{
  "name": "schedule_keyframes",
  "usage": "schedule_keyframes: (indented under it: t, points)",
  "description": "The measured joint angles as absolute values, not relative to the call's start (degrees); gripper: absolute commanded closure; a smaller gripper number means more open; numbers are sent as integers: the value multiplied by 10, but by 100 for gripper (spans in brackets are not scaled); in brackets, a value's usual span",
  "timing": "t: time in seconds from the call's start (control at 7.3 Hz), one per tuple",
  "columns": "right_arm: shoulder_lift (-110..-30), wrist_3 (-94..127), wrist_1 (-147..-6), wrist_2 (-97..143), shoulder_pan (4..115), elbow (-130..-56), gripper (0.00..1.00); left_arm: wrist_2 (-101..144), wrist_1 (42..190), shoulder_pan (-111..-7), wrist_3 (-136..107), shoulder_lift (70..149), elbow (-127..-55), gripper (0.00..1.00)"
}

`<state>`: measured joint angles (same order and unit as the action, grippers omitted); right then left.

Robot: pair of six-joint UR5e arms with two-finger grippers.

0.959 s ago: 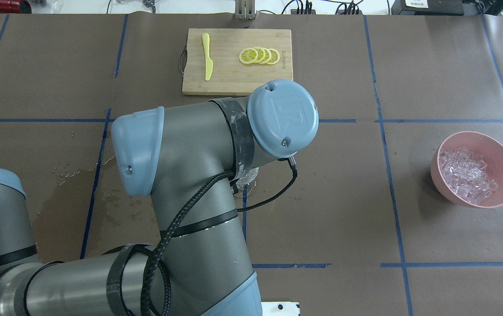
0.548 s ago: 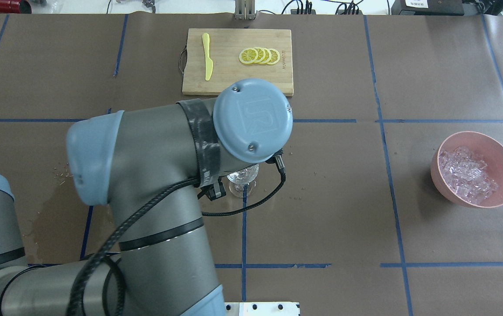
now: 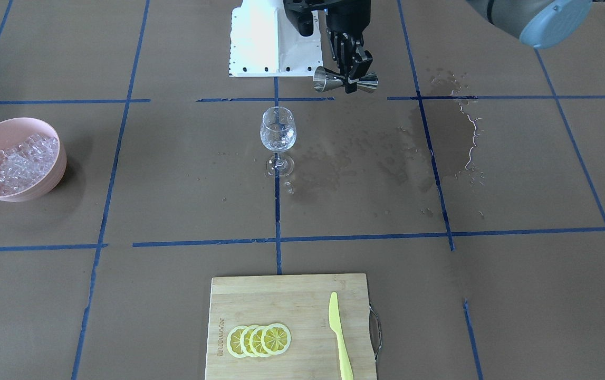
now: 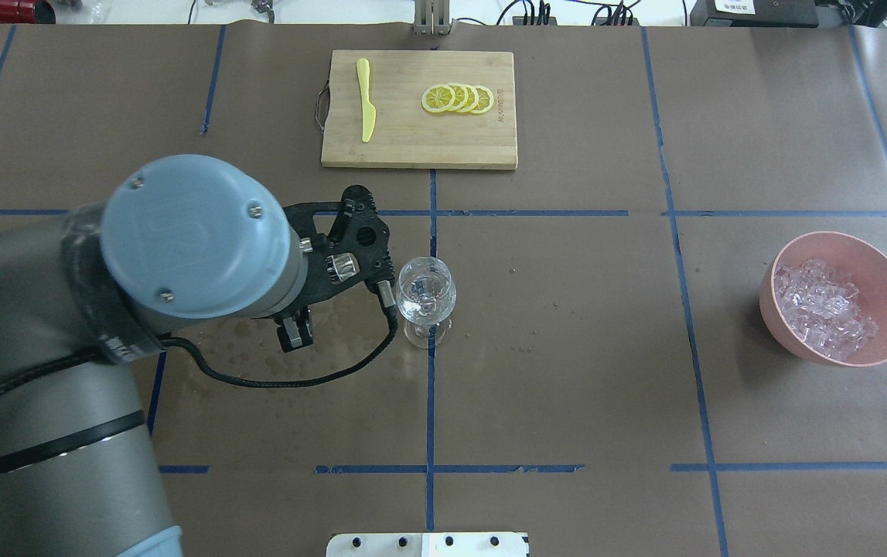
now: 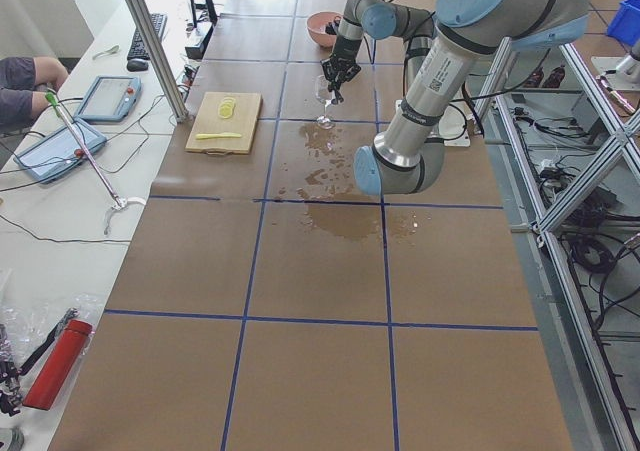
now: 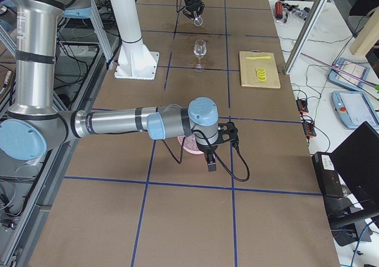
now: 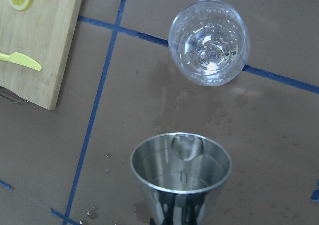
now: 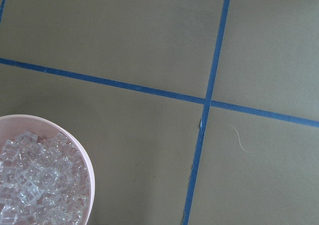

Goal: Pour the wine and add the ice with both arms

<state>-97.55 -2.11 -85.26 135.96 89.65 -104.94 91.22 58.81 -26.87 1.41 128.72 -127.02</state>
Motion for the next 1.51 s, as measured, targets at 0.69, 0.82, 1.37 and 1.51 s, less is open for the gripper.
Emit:
schedule_keyframes:
  t: [0.69, 0.82, 1.37, 1.51]
  points:
    - [-976, -21, -853, 1360, 896, -1049, 0, 915, 917, -287, -88, 1036, -1333, 100]
    - [-977, -21, -853, 1360, 896, -1050, 0, 914, 1012, -287, -133, 983, -1328, 100]
    - [-978, -21, -853, 1361, 896, -1051, 0, 846, 1335, -285, -318, 822, -1267, 100]
    - [-978, -21, -853, 1361, 896, -1051, 0, 811, 1403, -284, -349, 798, -1242, 100]
